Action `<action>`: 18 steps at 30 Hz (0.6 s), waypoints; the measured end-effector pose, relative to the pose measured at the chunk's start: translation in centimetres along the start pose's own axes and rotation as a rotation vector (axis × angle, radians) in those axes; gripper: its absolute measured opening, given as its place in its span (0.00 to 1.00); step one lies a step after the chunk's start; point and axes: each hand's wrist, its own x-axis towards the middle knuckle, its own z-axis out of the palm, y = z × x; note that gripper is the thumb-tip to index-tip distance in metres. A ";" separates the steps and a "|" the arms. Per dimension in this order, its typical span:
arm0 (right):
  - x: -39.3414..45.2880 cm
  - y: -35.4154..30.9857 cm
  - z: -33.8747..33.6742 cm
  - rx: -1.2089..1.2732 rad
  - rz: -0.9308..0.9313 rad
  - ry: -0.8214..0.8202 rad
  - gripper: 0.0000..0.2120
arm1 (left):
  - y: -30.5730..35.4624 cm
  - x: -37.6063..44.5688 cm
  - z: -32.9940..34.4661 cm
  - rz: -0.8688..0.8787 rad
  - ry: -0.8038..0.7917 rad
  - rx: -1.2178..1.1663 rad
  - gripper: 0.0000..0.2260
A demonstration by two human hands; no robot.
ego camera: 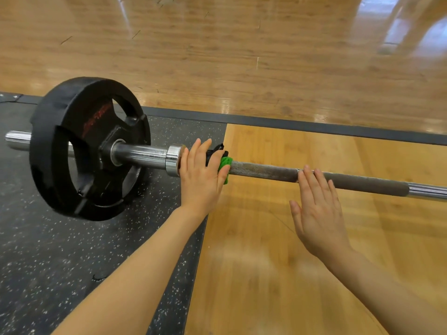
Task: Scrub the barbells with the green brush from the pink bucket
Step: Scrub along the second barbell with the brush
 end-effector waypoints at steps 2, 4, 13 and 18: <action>0.7 0.3 -0.2 -0.010 -0.020 0.002 0.28 | 0.2 0.4 0.5 -0.034 0.026 -0.018 0.19; 1.2 0.5 -0.3 -0.020 -0.035 0.003 0.27 | 0.9 0.8 0.9 -0.066 0.047 -0.040 0.17; 2.6 0.9 -0.4 -0.027 -0.026 -0.019 0.27 | 3.2 2.4 1.7 0.135 -0.059 -0.006 0.16; 2.4 0.8 -0.5 -0.036 -0.028 -0.026 0.26 | -0.3 2.5 0.7 0.086 -0.056 0.065 0.18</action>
